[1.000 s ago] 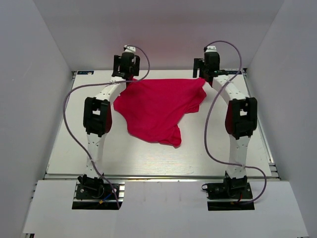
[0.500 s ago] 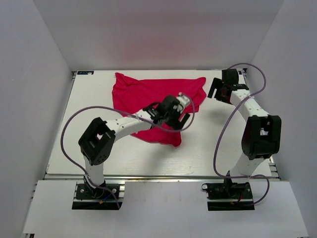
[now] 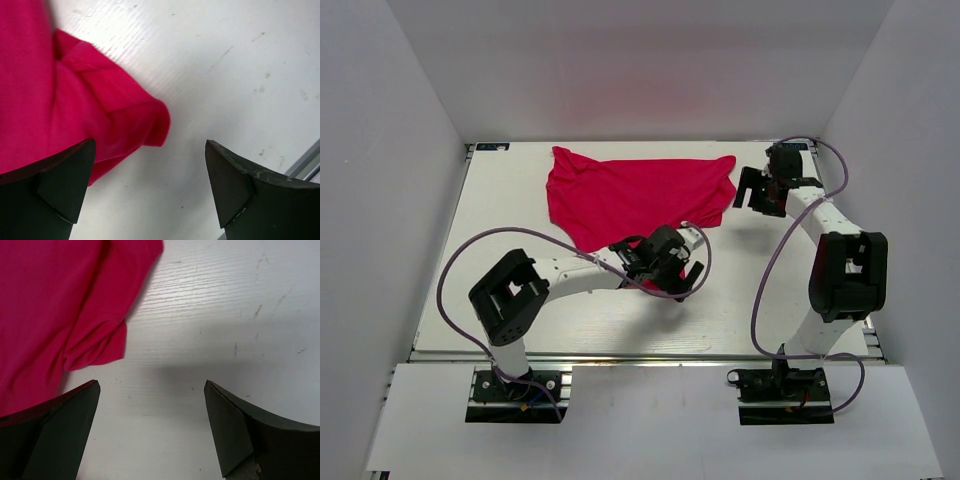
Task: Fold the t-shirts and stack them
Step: Flatten out the tshirt
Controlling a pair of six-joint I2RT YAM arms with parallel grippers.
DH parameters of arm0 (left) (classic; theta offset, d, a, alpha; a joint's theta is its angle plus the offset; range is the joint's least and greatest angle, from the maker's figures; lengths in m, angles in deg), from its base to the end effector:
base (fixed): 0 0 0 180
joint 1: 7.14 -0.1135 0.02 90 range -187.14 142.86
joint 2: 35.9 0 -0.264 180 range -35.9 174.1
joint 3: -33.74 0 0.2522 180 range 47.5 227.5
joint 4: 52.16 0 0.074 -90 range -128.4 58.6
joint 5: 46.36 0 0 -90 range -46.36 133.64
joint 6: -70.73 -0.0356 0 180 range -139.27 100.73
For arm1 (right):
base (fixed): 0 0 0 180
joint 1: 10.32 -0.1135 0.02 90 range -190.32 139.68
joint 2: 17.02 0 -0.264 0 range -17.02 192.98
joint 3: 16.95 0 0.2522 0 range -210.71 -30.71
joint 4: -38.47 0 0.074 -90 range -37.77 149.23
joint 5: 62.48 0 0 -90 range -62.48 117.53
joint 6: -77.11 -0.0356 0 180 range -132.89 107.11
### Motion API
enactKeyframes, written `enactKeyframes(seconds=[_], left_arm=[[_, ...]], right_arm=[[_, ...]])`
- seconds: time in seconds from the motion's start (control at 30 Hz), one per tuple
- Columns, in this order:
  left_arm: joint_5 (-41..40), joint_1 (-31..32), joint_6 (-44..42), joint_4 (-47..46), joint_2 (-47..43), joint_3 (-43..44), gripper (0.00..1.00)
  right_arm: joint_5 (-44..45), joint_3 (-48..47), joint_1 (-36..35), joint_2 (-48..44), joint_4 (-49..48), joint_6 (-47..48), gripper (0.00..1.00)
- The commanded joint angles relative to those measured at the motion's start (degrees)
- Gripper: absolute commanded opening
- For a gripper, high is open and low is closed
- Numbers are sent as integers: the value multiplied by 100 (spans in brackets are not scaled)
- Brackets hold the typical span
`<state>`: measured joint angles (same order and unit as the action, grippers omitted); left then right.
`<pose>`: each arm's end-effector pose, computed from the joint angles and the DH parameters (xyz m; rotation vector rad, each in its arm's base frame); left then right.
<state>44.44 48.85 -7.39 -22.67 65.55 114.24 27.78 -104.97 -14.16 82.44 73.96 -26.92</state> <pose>0.2109 -0.3134 0.1976 0.9546 2.3394 -0.5219 0.3846 0.0257 0.2438 0.2148 2.3849 0.1414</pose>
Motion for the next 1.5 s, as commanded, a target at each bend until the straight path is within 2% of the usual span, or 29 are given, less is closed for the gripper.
enactKeyframes(seconds=[0.0,0.13,0.23,0.33,0.37,0.4,0.47,0.5,0.7,0.93,1.2,1.37,1.4,1.43,1.47], left_arm=[[88,114,95,-395,-56,-56,100],[-491,167,235,-70,401,189,100],[-694,167,358,-218,577,190,95],[-940,167,499,-219,718,190,73],[-1002,167,552,-219,718,190,61],[-1098,167,552,-219,718,190,38],[-1231,97,736,-79,649,190,2],[-1396,36,789,-26,491,121,0],[-2478,-26,1088,422,-291,-345,0],[-2373,-79,1141,475,-872,-583,0],[-2347,-79,1009,475,-1039,-636,0],[-2347,-79,957,309,-1232,-689,0],[-2347,-79,957,308,-1285,-689,0],[-2347,-79,957,308,-1286,-689,0],[-2347,-79,957,247,-1346,-689,0]], right_arm=[[-447,96,-65,-120,-372,277,90],[-447,26,-152,29,-363,312,90],[-386,26,-231,126,-372,504,90],[-140,34,-416,293,-276,689,90],[-96,34,-425,311,-240,742,90],[-69,52,-477,320,-240,839,90],[-95,52,-539,355,-249,909,90],[-139,34,-618,390,-258,1093,90],[131,-219,-926,766,-214,1367,88],[423,-431,-1163,1216,-195,1367,87],[678,-765,-1269,1647,-389,1367,78],[792,-818,-1313,1884,-407,1314,63],[688,-801,-1321,1893,-424,1306,58],[669,-783,-1313,1893,-459,1323,46],[634,-757,-1313,1902,-529,1314,42]])
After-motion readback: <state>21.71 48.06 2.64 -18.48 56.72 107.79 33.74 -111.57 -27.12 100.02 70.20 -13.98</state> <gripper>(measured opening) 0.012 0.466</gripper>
